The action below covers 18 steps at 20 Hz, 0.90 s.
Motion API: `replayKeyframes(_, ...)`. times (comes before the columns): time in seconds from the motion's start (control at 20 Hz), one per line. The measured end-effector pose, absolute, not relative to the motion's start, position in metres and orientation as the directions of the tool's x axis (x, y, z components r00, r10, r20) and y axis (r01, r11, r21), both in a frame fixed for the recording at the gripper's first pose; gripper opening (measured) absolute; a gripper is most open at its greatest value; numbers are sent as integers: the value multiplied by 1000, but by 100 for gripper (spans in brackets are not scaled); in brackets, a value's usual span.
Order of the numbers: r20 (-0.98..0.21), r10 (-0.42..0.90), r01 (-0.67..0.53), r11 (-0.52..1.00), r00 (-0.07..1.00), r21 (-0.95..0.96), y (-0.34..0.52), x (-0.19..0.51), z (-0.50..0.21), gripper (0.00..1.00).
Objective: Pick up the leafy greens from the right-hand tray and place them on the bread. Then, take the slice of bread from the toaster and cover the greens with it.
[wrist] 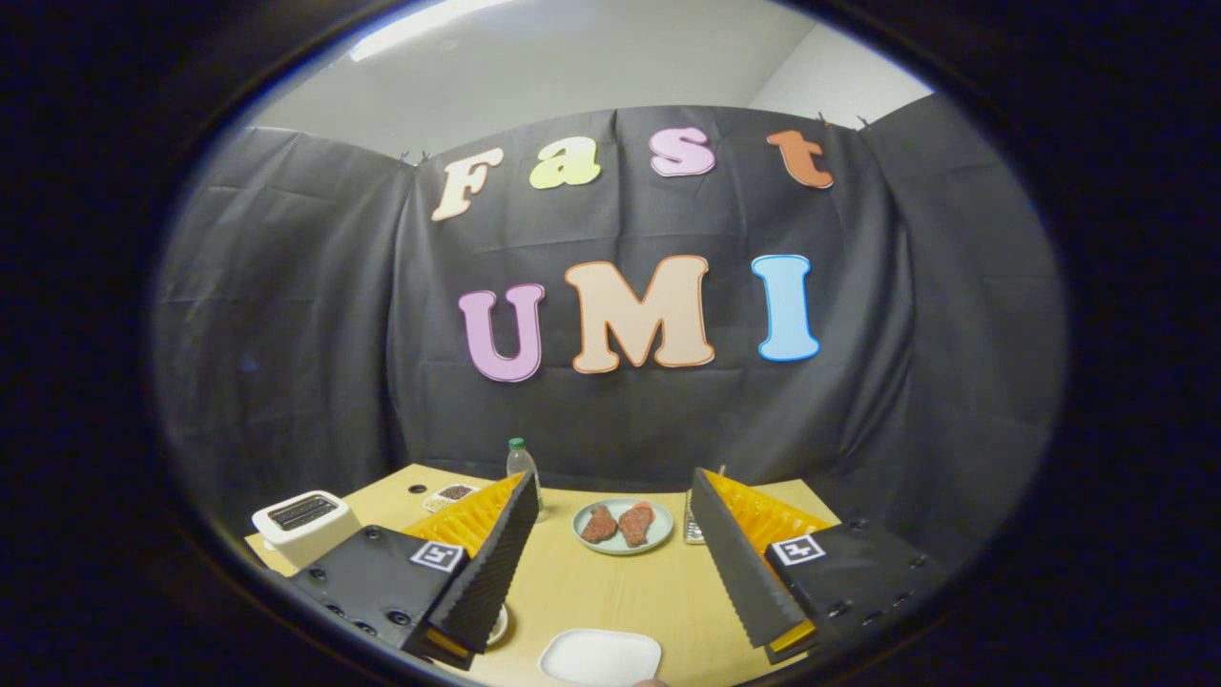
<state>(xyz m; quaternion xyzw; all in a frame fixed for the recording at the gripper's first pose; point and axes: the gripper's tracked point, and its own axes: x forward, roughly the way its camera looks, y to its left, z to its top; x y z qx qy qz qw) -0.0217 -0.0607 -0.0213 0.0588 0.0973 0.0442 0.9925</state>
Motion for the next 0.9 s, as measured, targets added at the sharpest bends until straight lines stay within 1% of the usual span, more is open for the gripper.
replayKeyframes(0.3,-141,90,-72,989,986,125,-65,-17,-8,100)
replayKeyframes(0.9,-108,79,-63,988,991,140,-73,-16,0,100)
